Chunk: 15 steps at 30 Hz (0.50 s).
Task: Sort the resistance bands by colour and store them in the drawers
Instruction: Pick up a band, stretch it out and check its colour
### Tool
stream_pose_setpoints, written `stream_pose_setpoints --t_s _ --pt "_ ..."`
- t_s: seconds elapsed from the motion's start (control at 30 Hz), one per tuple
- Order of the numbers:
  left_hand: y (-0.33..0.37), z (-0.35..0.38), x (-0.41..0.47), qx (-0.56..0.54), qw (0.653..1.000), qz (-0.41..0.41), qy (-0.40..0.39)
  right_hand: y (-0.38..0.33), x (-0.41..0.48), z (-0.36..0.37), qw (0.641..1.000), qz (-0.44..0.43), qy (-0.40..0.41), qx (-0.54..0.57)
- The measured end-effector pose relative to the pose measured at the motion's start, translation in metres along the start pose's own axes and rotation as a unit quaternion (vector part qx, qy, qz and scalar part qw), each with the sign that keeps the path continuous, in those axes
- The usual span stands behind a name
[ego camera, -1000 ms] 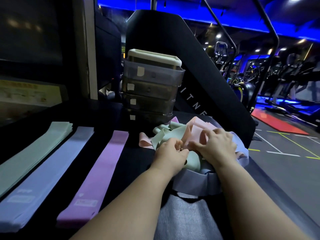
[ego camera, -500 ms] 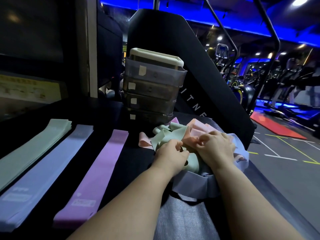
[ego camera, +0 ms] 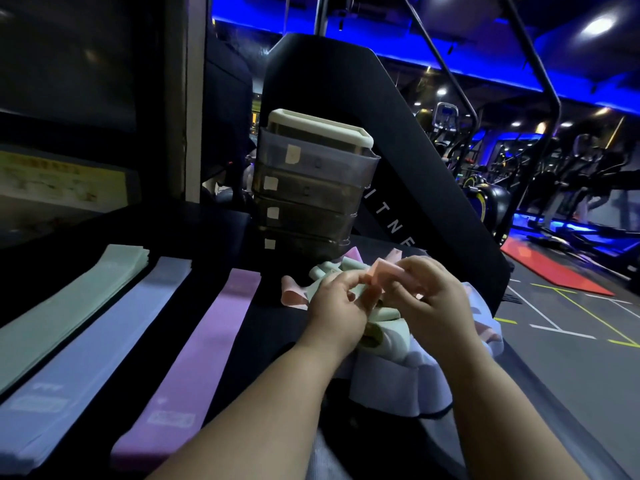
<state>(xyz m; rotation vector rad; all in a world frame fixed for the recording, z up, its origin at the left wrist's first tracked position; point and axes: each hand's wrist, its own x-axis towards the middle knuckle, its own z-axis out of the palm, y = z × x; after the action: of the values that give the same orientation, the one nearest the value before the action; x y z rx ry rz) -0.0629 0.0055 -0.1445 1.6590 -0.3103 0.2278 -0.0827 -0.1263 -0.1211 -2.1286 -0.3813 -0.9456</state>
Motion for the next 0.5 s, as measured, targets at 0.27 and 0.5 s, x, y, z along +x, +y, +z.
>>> stream_pose_setpoints --t_s 0.27,0.5 --pt "0.021 -0.016 -0.014 -0.055 0.998 0.028 -0.027 -0.002 -0.001 -0.005 0.989 0.057 -0.029 0.133" --pt "0.028 -0.019 -0.008 -0.153 0.988 0.029 0.024 -0.005 -0.001 -0.014 0.958 0.113 -0.114 0.239"
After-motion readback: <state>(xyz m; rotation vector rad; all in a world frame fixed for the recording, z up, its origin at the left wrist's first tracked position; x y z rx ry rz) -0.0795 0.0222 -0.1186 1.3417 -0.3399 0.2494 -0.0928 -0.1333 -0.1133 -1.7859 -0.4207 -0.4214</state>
